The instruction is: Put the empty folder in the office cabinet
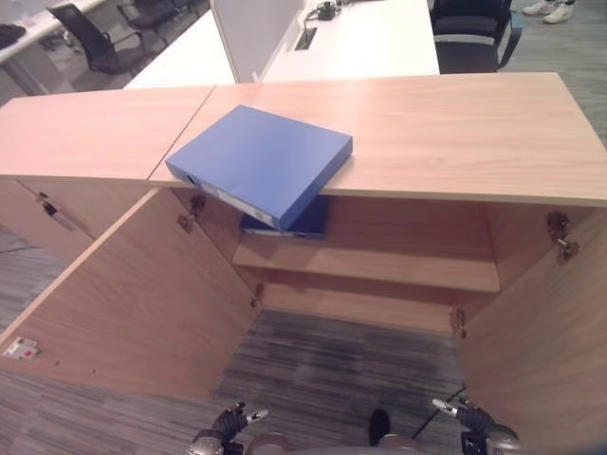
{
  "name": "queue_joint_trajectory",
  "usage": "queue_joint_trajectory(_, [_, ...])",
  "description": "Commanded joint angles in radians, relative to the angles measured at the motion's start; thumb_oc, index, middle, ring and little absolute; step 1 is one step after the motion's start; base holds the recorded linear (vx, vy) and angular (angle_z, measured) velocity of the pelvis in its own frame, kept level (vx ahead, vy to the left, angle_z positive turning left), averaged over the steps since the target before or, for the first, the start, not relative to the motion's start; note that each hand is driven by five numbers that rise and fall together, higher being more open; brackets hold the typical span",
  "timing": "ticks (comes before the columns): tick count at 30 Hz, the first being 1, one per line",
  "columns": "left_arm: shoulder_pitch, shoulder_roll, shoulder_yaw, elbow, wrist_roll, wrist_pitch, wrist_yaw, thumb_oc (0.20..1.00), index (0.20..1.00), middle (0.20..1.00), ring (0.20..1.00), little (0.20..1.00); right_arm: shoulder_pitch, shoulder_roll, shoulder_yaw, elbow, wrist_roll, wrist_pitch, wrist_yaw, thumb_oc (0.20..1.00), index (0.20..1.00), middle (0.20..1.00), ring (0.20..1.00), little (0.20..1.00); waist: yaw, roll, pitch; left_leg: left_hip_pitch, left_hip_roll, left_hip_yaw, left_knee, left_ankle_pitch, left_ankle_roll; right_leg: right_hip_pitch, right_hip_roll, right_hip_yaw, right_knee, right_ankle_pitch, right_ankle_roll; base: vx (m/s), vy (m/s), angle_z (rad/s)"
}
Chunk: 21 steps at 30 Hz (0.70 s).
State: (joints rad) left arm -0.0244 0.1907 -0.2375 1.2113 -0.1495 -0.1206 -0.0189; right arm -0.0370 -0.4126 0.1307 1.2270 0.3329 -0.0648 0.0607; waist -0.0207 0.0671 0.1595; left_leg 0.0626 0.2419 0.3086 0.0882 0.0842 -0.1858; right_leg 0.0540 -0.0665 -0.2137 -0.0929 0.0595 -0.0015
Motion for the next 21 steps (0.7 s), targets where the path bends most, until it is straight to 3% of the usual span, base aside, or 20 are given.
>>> queue_joint_trajectory(1, [-0.042,0.035,-0.016,-0.011,0.001,-0.015,0.001,1.0,1.0,1.0,1.0,1.0,-0.025,-0.002,0.031,0.046,-0.004,-0.015,-0.001,1.0,1.0,1.0,1.0,1.0,0.016,-0.016,0.039,-0.037,-0.042,-0.121,0.085,-0.073,0.034,0.043,-0.109,0.025,0.074,-0.114,0.12,-0.02,-0.07,-0.41])
queue_joint_trajectory(4, [-0.038,0.035,-0.017,0.006,0.01,-0.014,-0.002,1.0,1.0,1.0,1.0,1.0,-0.014,0.009,0.039,0.05,-0.011,-0.01,0.003,1.0,1.0,1.0,1.0,1.0,0.027,-0.023,0.031,-0.037,-0.134,-0.203,0.057,-0.138,0.057,0.042,-0.098,0.027,0.076,-0.116,0.111,-0.01,-0.037,-0.33])
queue_joint_trajectory(6, [-0.043,0.036,-0.026,0.016,0.019,-0.009,-0.008,1.0,1.0,1.0,1.0,1.0,-0.004,0.02,0.044,0.052,-0.011,-0.006,0.002,1.0,1.0,1.0,1.0,1.0,0.037,-0.03,0.026,-0.084,-0.174,-0.238,0.038,-0.121,0.066,0.054,-0.09,0.024,0.06,-0.107,0.111,0.03,0.027,-0.08])
queue_joint_trajectory(12, [-0.024,0.045,-0.025,0.05,0.082,0.001,-0.013,1.0,1.0,1.0,1.0,1.0,0.035,0.077,0.049,0.073,-0.029,0.007,0.015,1.0,1.0,1.0,1.0,1.0,0.021,-0.03,-0.023,0.015,-0.177,-0.177,-0.148,-0.078,0.097,0.077,-0.075,0.022,0.041,-0.101,0.126,0.07,0.095,-0.08])
queue_joint_trajectory(21, [-0.006,0.047,-0.027,0.052,0.098,0.0,-0.014,1.0,1.0,1.0,1.0,1.0,0.049,0.099,0.075,0.058,-0.045,-0.001,0.015,1.0,1.0,1.0,1.0,1.0,0.021,-0.035,-0.032,0.076,-0.179,-0.177,-0.175,-0.094,0.108,0.098,-0.075,0.041,0.041,-0.098,0.131,0.04,0.009,0.06])
